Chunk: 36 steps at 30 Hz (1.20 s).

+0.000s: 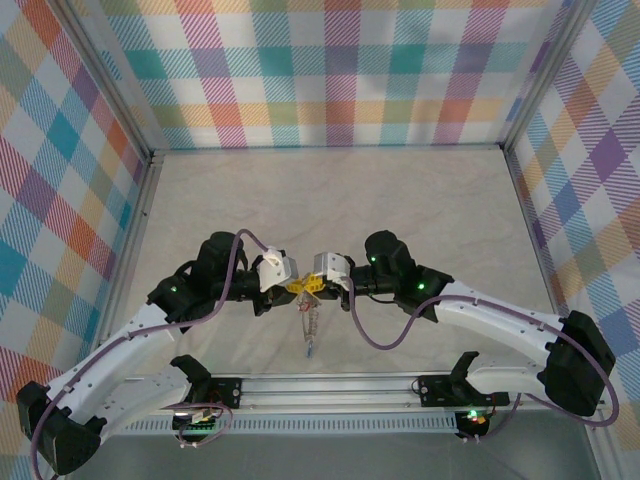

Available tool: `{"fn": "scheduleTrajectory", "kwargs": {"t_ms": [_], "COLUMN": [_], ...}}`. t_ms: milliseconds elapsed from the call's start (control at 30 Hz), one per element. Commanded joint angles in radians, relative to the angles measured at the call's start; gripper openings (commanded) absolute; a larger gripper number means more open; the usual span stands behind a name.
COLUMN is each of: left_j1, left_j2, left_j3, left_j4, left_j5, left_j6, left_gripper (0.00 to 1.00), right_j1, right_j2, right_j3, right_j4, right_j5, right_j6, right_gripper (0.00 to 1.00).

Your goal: Put the keys on the keyring

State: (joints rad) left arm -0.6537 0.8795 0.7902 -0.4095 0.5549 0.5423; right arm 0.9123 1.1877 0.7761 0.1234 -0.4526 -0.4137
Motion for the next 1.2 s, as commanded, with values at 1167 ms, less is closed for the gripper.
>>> {"fn": "scheduleTrajectory", "kwargs": {"t_ms": [1167], "left_j1": [-0.014], "left_j2": [-0.034], "left_j3": [-0.035], "left_j4": [0.267], "left_j5": [0.14], "left_j6": [-0.034], "left_gripper": [0.0], "right_j1": [-0.061], "right_j2": [-0.09], "right_j3": [-0.024], "right_j4": [-0.085], "right_j5": [-0.202], "right_j6": [-0.042], "right_gripper": [0.19]}}
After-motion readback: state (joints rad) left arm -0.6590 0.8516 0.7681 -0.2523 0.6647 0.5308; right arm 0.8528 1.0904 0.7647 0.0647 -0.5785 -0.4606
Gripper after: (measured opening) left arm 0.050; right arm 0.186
